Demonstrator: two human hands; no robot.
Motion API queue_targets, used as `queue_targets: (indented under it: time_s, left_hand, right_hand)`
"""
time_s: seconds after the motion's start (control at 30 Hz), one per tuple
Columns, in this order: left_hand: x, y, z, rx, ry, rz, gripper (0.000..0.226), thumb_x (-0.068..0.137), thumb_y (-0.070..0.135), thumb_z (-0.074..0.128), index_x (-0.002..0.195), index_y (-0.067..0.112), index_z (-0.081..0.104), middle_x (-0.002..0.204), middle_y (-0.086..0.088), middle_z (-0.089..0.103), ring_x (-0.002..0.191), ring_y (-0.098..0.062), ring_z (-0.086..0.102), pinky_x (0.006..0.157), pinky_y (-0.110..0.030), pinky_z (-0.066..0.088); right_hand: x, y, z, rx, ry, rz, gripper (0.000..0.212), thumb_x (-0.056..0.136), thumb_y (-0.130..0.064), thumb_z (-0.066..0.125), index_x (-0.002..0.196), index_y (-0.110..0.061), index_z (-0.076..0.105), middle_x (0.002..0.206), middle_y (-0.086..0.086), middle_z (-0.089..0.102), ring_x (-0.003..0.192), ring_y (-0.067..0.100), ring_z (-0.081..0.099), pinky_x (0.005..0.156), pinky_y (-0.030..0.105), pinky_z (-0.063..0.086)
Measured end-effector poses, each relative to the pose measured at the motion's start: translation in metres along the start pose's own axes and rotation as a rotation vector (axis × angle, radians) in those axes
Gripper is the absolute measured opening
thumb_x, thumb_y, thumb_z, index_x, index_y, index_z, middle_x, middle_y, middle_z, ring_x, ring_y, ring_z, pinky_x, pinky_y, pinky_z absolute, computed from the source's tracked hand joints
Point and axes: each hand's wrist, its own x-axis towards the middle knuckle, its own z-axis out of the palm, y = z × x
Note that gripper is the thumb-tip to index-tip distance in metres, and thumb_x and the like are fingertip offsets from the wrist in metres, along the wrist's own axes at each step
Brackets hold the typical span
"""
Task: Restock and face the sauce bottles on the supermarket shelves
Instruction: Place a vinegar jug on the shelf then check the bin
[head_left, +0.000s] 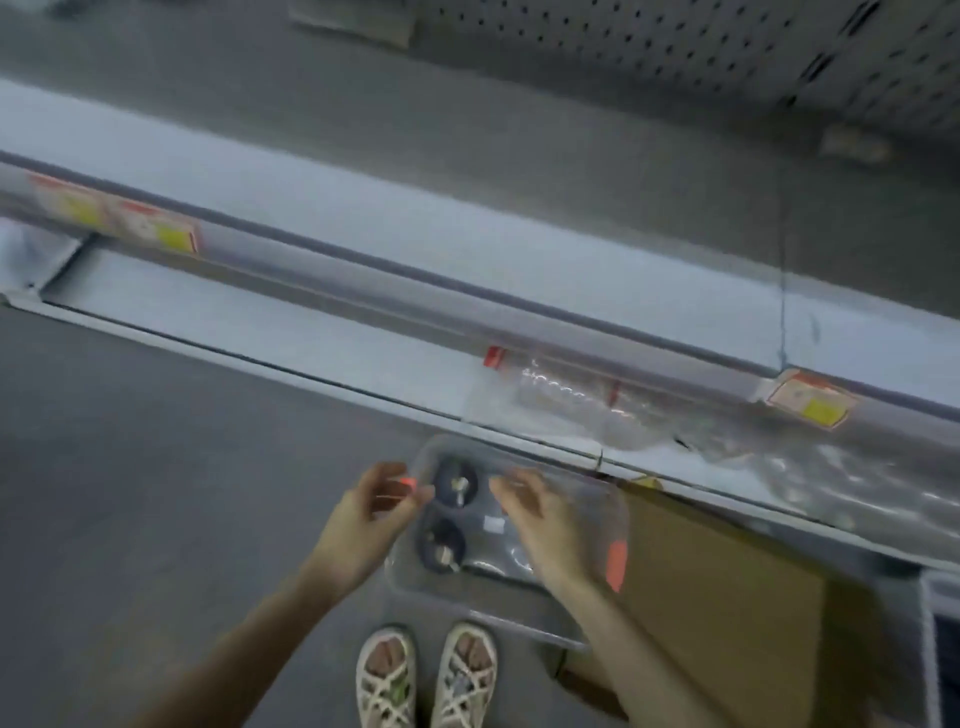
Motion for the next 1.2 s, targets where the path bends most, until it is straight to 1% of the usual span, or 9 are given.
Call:
queue_targets:
  time_s: [0.13,0.27,0.47,0.6,0.7,0.8,0.9,1.07,1.2]
  left_hand:
    - [0.033,-0.087,0.023,0.046,0.05,-0.063,0.014,0.087,0.02,0.067,0.097,0.024,0.058,0.084,0.007,0.066,0.066,0.011,0.06,0.062,-0.008,0.046]
    - [0.061,-0.152,0.045,0.014,0.099,-0.113,0.028,0.083,0.034,0.066,0.104,0.016,0.061,0.086,-0.005,0.067,0.067,-0.002,0.057,0.058,-0.013,0.045]
    - [0.094,-0.206,0.062,0.04,0.123,-0.143,0.022,0.089,0.027,0.064,0.107,0.013,0.058,0.077,0.004,0.062,0.061,0.003,0.058,0.06,-0.02,0.045]
    - [0.107,-0.219,0.064,0.03,0.122,-0.166,0.024,0.091,0.031,0.062,0.109,0.016,0.057,0.085,0.004,0.063,0.078,-0.008,0.06,0.06,-0.017,0.046]
    - [0.113,-0.223,0.063,0.034,0.118,-0.18,0.026,0.091,0.034,0.06,0.11,0.018,0.057,0.09,0.003,0.064,0.084,-0.012,0.061,0.067,-0.021,0.047]
    - [0.118,-0.224,0.062,0.03,0.122,-0.184,0.029,0.091,0.033,0.061,0.113,0.015,0.058,0.093,-0.002,0.065,0.086,-0.015,0.062,0.07,-0.023,0.048]
    - [0.12,-0.223,0.061,0.013,0.121,-0.196,0.028,0.091,0.033,0.061,0.113,0.016,0.058,0.094,-0.002,0.065,0.089,-0.017,0.063,0.071,-0.023,0.048]
    - [0.116,-0.216,0.06,0.013,0.101,-0.189,0.03,0.091,0.033,0.061,0.114,0.015,0.058,0.094,-0.002,0.065,0.089,-0.017,0.063,0.069,-0.021,0.048]
    - [0.105,-0.199,0.059,0.005,0.102,-0.188,0.027,0.09,0.037,0.06,0.11,0.019,0.058,0.096,0.0,0.066,0.092,-0.017,0.063,0.075,-0.027,0.05]
  right_hand:
    - [0.047,0.094,0.04,-0.044,0.028,0.088,0.008,0.091,-0.032,0.063,0.093,-0.028,0.057,0.082,-0.018,0.061,0.078,0.0,0.059,0.064,0.001,0.038]
    - [0.089,0.164,0.071,-0.092,0.091,0.144,0.043,0.091,-0.036,0.062,0.125,-0.01,0.055,0.094,-0.004,0.059,0.089,0.012,0.057,0.071,0.015,0.037]
    - [0.135,0.212,0.096,-0.091,0.088,0.155,0.039,0.094,-0.041,0.057,0.116,-0.01,0.056,0.101,-0.001,0.058,0.104,0.023,0.058,0.086,0.028,0.043]
    - [0.153,0.225,0.107,-0.076,0.04,0.155,0.043,0.097,-0.041,0.051,0.125,-0.008,0.055,0.12,0.005,0.061,0.107,0.017,0.057,0.084,0.024,0.041]
    - [0.165,0.23,0.113,-0.081,0.026,0.148,0.031,0.098,-0.037,0.05,0.105,-0.008,0.057,0.113,0.01,0.063,0.085,0.008,0.055,0.067,0.015,0.04]
    - [0.175,0.233,0.118,-0.064,0.041,0.147,0.042,0.097,-0.037,0.052,0.099,0.004,0.06,0.108,0.023,0.062,0.082,0.02,0.057,0.057,0.008,0.037]
    - [0.18,0.234,0.12,-0.047,0.002,0.167,0.045,0.096,-0.043,0.05,0.102,-0.001,0.061,0.108,0.021,0.059,0.073,0.007,0.051,0.058,0.012,0.037]
    - [0.184,0.227,0.113,-0.046,0.069,0.139,0.041,0.097,-0.043,0.049,0.092,-0.003,0.059,0.1,0.011,0.059,0.075,0.011,0.051,0.057,0.012,0.038]
    - [0.168,0.221,0.093,-0.102,0.11,0.105,0.045,0.095,-0.047,0.049,0.107,-0.006,0.062,0.114,0.009,0.061,0.095,0.016,0.055,0.069,0.022,0.039]
